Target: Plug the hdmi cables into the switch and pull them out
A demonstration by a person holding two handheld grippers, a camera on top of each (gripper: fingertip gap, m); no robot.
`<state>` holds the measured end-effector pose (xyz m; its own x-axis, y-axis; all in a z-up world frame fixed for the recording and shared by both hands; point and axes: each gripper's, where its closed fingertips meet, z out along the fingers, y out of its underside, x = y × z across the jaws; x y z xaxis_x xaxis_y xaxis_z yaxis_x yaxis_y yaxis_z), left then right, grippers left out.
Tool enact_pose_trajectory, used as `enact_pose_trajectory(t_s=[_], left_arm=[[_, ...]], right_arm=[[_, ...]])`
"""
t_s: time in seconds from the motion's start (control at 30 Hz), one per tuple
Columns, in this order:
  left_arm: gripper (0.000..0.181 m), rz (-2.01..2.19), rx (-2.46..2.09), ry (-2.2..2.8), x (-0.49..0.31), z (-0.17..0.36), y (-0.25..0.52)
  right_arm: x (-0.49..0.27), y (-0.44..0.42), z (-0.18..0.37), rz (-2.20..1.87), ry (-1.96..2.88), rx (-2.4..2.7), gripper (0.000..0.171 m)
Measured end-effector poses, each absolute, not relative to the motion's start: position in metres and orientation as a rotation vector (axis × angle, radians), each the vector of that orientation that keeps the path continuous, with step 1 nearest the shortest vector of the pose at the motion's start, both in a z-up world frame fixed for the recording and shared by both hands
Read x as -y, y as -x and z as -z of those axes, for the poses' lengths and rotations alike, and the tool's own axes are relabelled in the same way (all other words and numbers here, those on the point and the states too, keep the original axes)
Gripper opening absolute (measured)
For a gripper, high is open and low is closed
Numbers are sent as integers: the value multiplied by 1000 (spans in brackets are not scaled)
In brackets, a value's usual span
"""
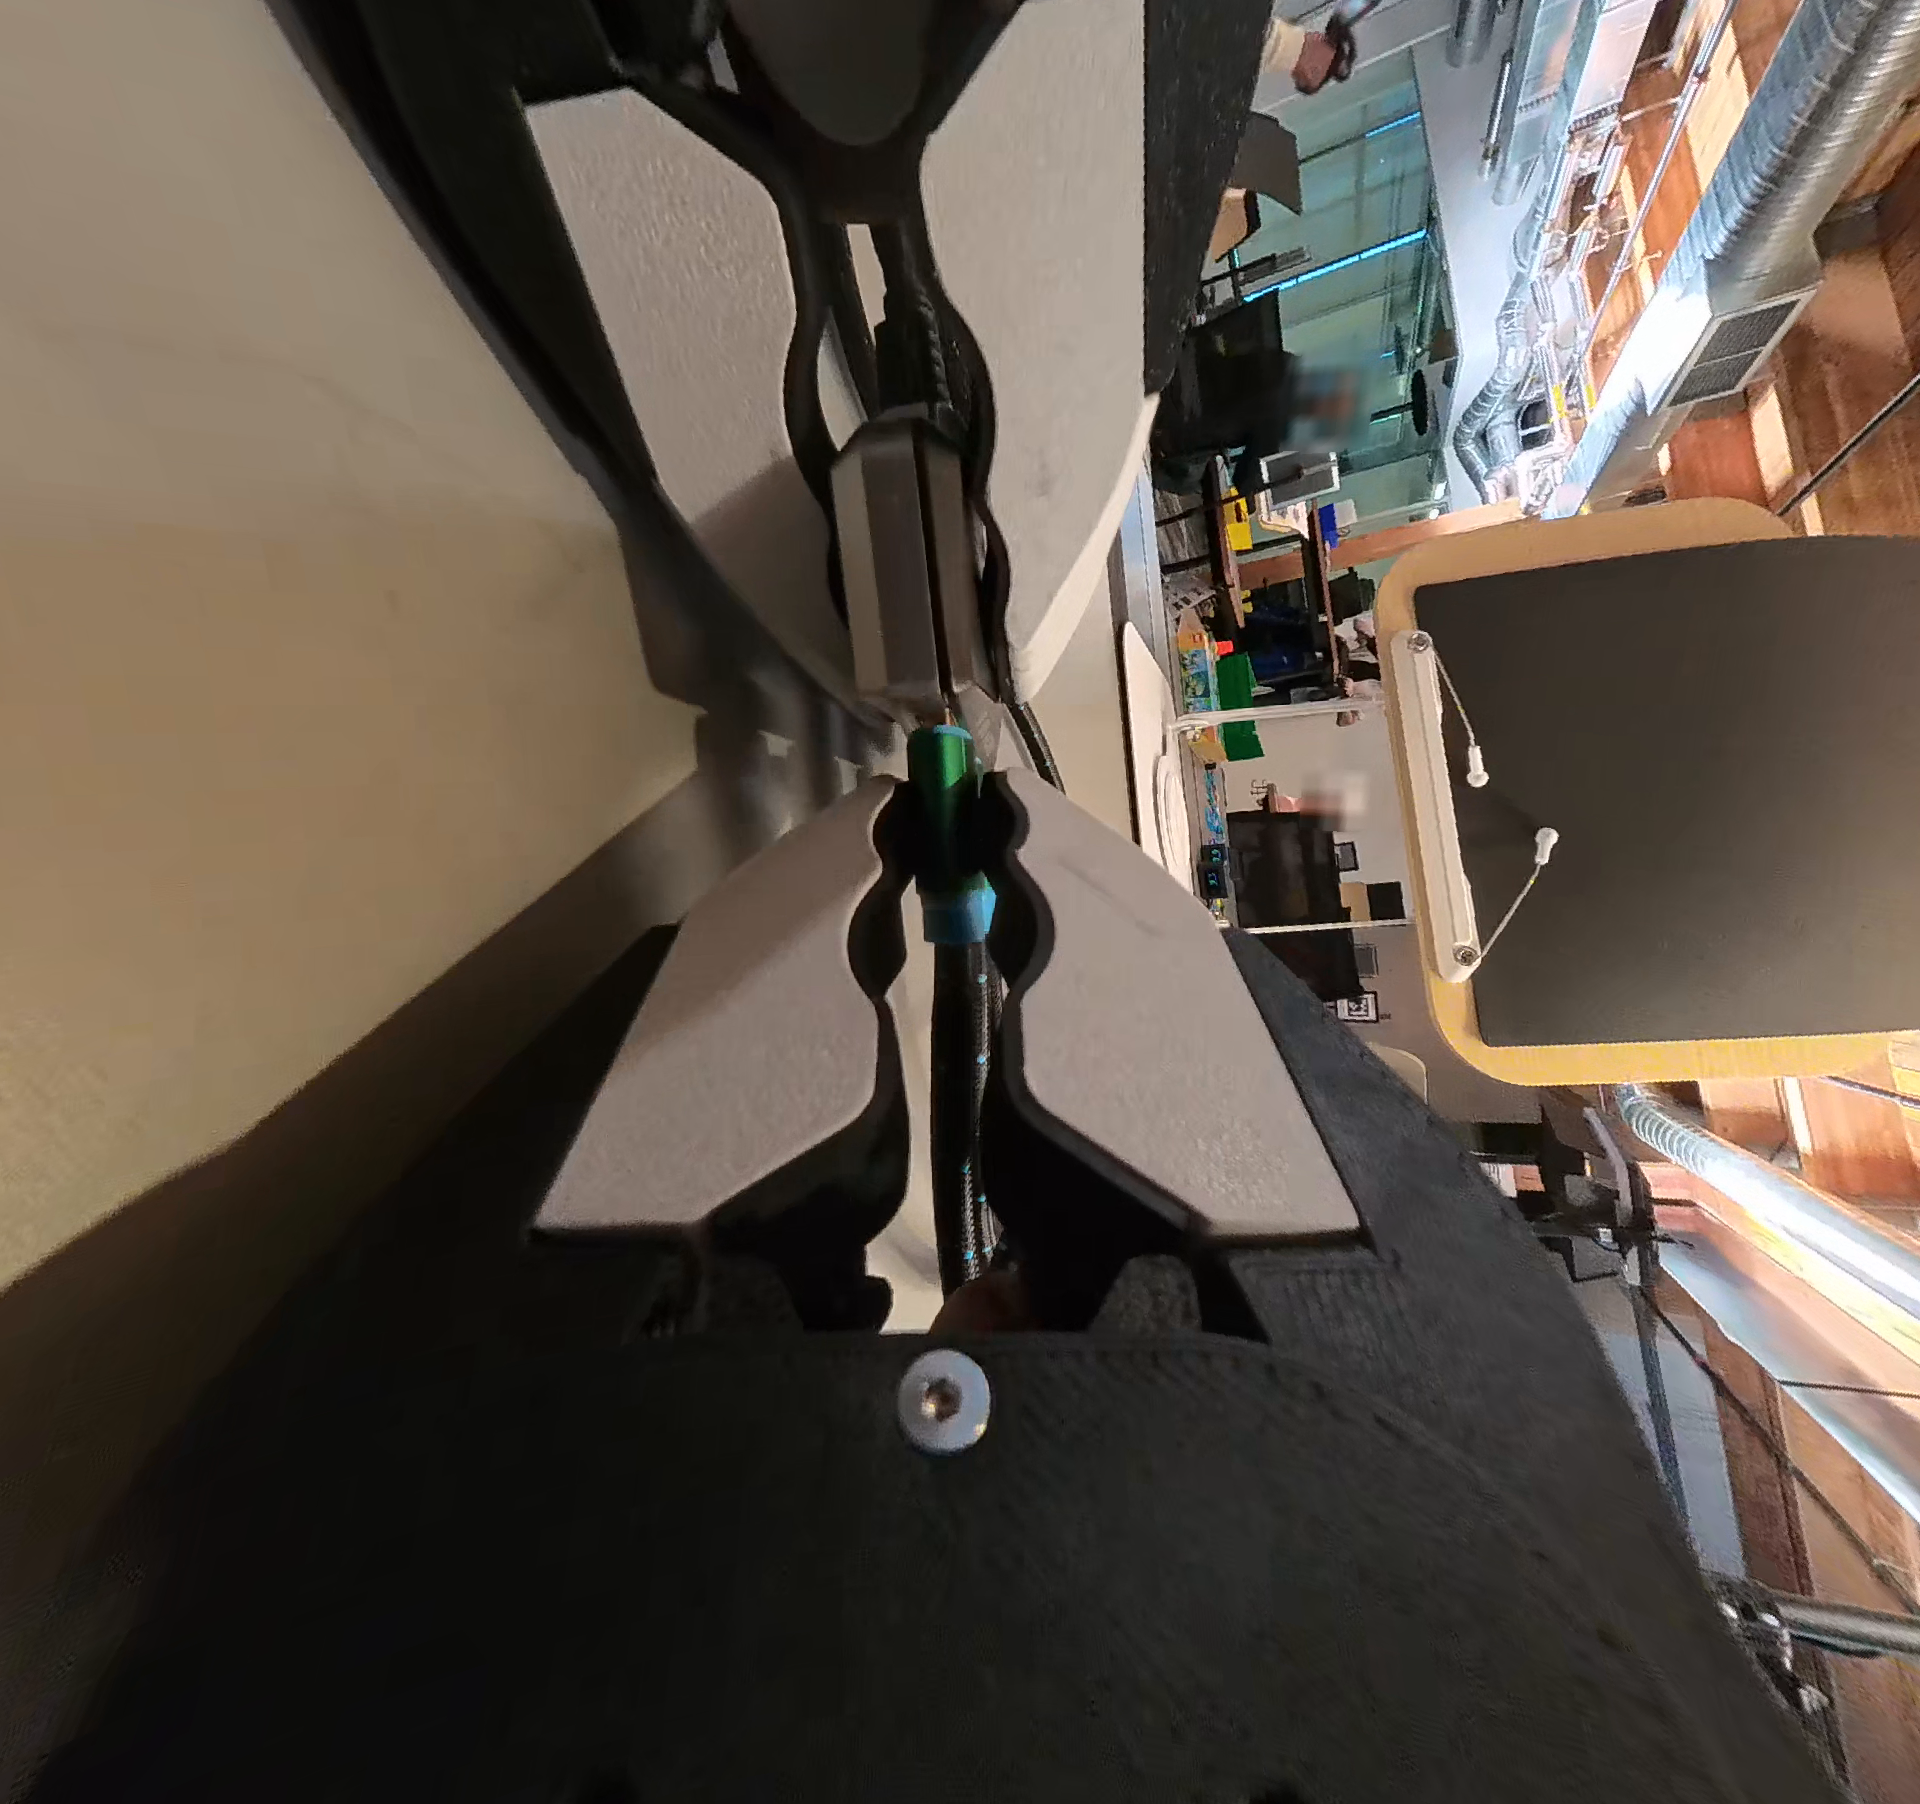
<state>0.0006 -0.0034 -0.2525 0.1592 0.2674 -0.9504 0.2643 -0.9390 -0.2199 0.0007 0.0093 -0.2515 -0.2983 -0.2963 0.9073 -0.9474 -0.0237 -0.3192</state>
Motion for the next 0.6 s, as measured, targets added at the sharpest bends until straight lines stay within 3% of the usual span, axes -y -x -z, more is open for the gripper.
enact_pose_trajectory(t_s=[0.13,0.23,0.6], left_arm=[[24,-1970,531,2401,2,253,-1],[23,-1975,767,2395,44,253,-18],[22,-1937,782,2358,43,253,-14]], right_arm=[[-13,3,252,-1331,-1300,1635,12],[-24,51,253,-1275,-1176,1715,12],[-29,70,248,-1249,-1100,1745,12]])
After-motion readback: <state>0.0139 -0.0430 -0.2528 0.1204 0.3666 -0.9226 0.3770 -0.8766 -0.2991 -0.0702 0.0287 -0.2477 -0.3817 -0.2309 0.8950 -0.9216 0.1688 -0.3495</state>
